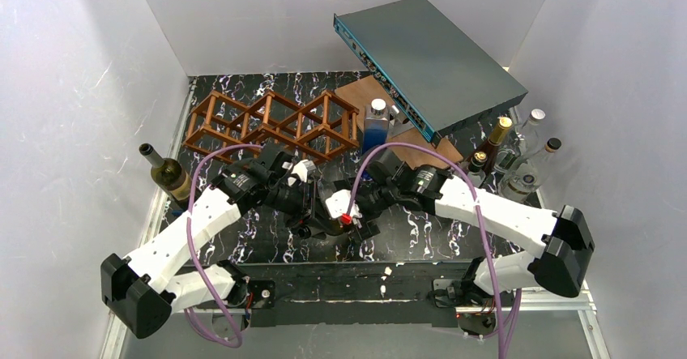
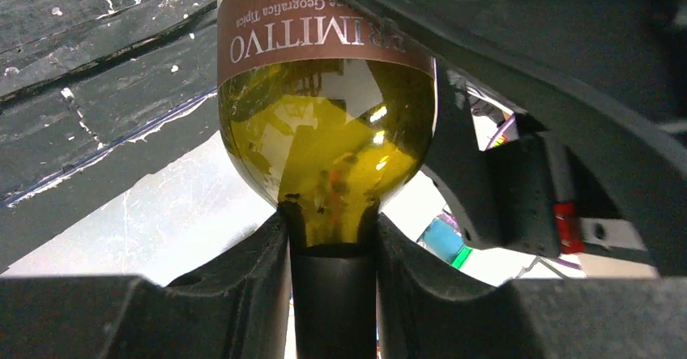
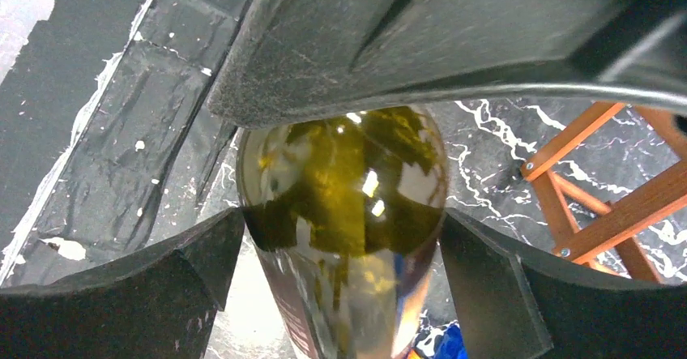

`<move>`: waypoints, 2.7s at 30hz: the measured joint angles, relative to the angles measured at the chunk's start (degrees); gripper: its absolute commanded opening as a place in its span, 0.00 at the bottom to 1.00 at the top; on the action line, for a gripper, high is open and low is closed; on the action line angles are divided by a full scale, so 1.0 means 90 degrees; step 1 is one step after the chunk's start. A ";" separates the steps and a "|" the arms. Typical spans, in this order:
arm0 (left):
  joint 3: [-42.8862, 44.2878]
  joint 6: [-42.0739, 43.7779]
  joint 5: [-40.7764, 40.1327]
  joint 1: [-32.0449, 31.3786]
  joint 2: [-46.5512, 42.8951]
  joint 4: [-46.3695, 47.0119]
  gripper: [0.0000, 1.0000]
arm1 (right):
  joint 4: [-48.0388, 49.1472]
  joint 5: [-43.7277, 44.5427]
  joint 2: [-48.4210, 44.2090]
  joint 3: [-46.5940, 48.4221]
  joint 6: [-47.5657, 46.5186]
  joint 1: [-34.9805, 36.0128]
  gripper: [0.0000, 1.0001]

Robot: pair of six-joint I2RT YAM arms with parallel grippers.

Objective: Take the wine bottle off the wine rack
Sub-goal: Pick up the wine bottle from the wine rack.

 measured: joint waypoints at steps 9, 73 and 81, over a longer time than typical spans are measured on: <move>0.0168 -0.0044 0.0036 0.0000 0.0146 0.0095 0.00 | 0.1100 0.0216 0.0017 -0.0648 0.0741 0.0034 0.98; -0.3546 0.4267 -0.1275 -0.0160 -0.4116 0.6152 0.98 | 0.1872 -0.2599 -0.0367 -0.1880 0.2178 -0.1554 0.09; -0.3594 0.4745 -0.1411 -0.1044 -0.2594 0.7497 0.94 | 0.1974 -0.2628 -0.0364 -0.1880 0.2249 -0.1649 0.10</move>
